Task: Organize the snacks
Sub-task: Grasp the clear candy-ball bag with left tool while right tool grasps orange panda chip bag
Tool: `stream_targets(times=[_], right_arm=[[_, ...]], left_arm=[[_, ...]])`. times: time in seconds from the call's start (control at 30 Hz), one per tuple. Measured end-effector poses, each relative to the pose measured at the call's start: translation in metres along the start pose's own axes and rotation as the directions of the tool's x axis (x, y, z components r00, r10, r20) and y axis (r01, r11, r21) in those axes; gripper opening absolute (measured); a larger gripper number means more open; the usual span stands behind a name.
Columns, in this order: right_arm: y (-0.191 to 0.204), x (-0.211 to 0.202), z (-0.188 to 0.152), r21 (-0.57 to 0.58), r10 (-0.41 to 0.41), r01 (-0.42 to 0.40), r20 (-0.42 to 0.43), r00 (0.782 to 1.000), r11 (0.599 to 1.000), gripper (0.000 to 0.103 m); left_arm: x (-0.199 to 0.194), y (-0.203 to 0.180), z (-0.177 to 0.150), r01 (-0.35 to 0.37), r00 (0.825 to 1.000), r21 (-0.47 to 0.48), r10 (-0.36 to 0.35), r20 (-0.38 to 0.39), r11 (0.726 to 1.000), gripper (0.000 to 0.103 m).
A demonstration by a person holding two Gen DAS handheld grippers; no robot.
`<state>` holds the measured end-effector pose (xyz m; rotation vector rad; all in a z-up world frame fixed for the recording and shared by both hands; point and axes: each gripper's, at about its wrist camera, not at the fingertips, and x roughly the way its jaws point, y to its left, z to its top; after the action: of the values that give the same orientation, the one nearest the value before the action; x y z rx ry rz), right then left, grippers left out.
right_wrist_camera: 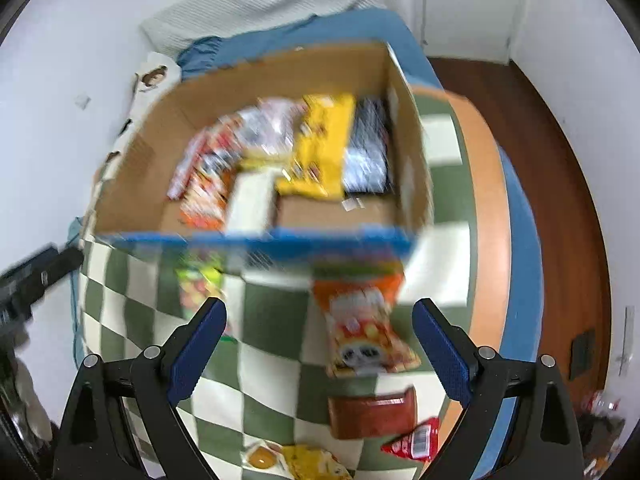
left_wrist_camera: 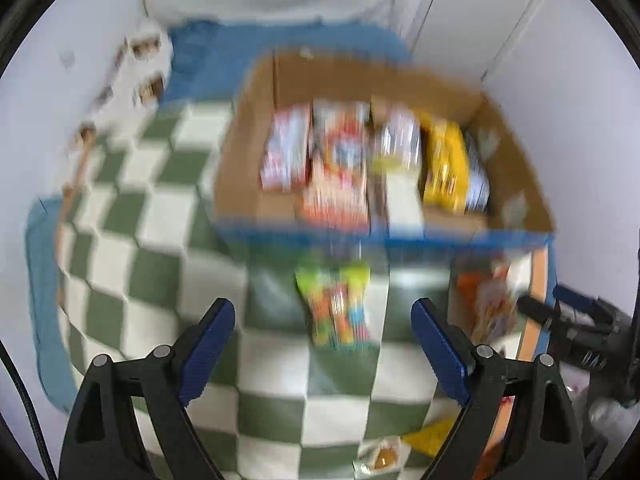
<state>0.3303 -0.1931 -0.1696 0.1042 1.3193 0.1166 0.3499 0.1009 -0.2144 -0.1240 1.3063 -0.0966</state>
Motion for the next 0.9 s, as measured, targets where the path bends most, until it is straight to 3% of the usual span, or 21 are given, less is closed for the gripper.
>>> stream_targets(times=[0.3,0.37,0.4,0.43,0.5,0.6,0.9], right_arm=[[-0.011,0.064,-0.012,-0.017,-0.070,0.069,-0.054,0.996,0.997,0.095],[-0.010,0.079,-0.016,-0.026,-0.076,0.074,-0.078,0.994,0.997,0.086],[-0.009,0.084,-0.018,-0.028,-0.088,0.086,-0.090,0.992,0.996,0.074],[-0.009,0.087,-0.020,-0.028,-0.101,0.099,-0.093,0.991,0.995,0.063],[-0.008,0.091,-0.027,-0.025,-0.103,0.101,-0.101,0.990,0.995,0.058],[-0.001,0.090,-0.038,-0.035,-0.087,0.084,-0.102,0.991,0.996,0.056],[0.035,0.096,-0.087,-0.061,0.020,-0.031,-0.170,0.985,0.998,0.056]], left_arm=[[0.106,-0.019,-0.009,0.028,0.981,-0.032,-0.034,-0.189,0.999,0.090],[0.123,-0.024,-0.008,0.016,0.978,-0.024,-0.020,-0.209,1.000,0.090],[0.130,-0.025,-0.008,0.006,0.979,-0.019,-0.010,-0.205,1.000,0.081],[0.131,-0.026,-0.008,0.009,0.983,-0.017,-0.012,-0.184,1.000,0.065],[0.131,-0.029,-0.010,-0.022,0.986,-0.001,0.022,-0.163,1.000,0.047],[0.128,-0.025,-0.017,-0.016,0.985,-0.002,0.016,-0.173,1.000,0.046],[0.124,0.004,-0.086,-0.028,0.971,-0.037,0.018,-0.239,0.999,0.047]])
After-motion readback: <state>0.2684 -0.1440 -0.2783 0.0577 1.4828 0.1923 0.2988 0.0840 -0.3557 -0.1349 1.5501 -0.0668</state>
